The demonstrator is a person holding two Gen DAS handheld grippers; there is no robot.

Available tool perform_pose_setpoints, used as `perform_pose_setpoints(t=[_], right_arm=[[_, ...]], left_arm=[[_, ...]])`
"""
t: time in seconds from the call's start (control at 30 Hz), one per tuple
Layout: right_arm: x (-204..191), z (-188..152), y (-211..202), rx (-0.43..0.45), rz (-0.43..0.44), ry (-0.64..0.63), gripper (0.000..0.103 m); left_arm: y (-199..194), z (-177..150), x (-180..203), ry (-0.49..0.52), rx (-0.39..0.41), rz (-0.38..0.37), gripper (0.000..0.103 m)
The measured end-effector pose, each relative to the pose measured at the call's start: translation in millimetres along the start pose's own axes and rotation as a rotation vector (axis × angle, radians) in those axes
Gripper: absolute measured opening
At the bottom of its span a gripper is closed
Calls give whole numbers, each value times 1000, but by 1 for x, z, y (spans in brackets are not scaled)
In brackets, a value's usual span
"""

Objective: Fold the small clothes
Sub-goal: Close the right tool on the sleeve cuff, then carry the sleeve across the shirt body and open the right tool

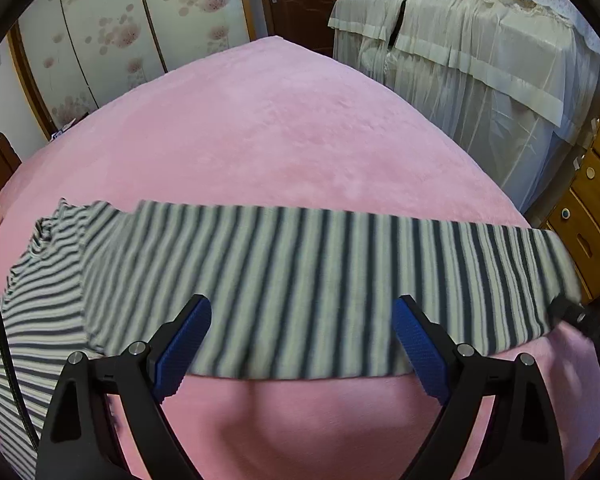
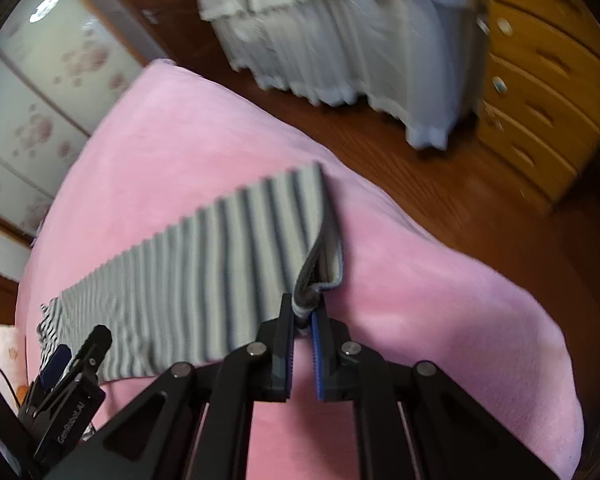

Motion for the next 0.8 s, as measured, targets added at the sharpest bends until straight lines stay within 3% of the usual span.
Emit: perform_pose_setpoints(t=[0.17,0.4,0.6,0.8], right_arm=[[-62,6,-40,90,87,-156,7],[-198,-14,-67,122,216,-447,7],[-325,-73,-53,68,328,-686,7],[-429,-167,-16,-57,398,-902,7]], left_arm=[[-32,10,-55,-35,30,-1,91],[-66,7,-176,-141,25,33,91],[-78,-26,-298,-250,-15,104,91],[-72,-83,-398,-370,-79,167,91]])
Point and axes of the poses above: each gripper's, at about its wrist camera, not at the fingertips, and y roughly the way its jaws point, x to its right, z to its top, the point moved 5 cm from there along y, roughly the way its jaws point, and after that the axes turned 1 degree about -y, right-handed, at the moved point
